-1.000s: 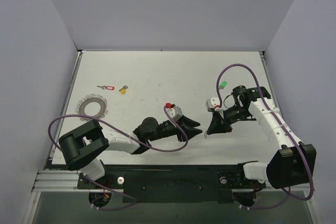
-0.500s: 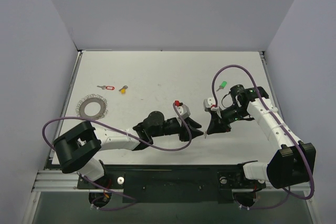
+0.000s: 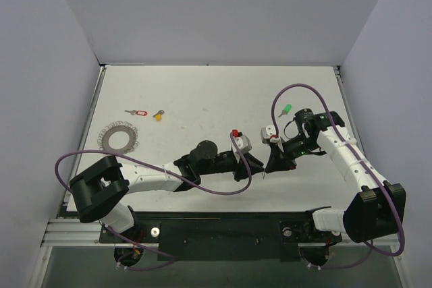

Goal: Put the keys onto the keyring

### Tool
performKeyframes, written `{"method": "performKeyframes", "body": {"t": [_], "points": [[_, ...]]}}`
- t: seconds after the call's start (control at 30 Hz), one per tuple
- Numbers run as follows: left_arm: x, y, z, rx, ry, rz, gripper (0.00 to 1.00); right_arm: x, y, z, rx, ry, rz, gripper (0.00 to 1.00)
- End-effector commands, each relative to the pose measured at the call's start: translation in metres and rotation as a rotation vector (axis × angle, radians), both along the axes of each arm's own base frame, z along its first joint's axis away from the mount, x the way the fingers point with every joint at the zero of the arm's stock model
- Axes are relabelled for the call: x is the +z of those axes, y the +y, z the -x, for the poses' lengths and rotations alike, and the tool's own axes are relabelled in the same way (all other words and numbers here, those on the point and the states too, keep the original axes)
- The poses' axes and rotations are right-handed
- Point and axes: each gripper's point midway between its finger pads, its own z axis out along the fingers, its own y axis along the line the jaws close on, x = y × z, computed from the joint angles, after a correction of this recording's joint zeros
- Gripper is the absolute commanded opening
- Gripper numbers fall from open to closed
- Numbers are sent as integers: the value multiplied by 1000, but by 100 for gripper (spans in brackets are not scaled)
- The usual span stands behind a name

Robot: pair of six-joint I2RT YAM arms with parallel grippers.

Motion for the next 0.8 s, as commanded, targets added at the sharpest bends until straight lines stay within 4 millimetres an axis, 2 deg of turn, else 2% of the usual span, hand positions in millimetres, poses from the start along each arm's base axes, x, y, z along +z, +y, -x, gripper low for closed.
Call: {"method": "performKeyframes", "body": {"t": [0.0,0.23,0.3,0.4,0.53,0.67,0.77], "points": [[12,-10,-2,-7,-27,21,31,4,3,5,7,29,-12,0],[9,-11,-3,-7,-23,9,24,4,3,5,6,30,-15,0],[8,-11,-3,-7,-22,6,18,5,4,5,6,27,-16,0],[8,-12,-2,-10,-23,6,0,5,4,6,9,29,-18,0],[11,-10,-2,-5,-22,20,0,6,5,6,5,36,-28,0],[19,-2,-5,44,-15,94,0,9,6,5,-17,44,-53,15],[22,5,-7,80,-5,147,0,11,5,4,-27,42,-64,18]]}}
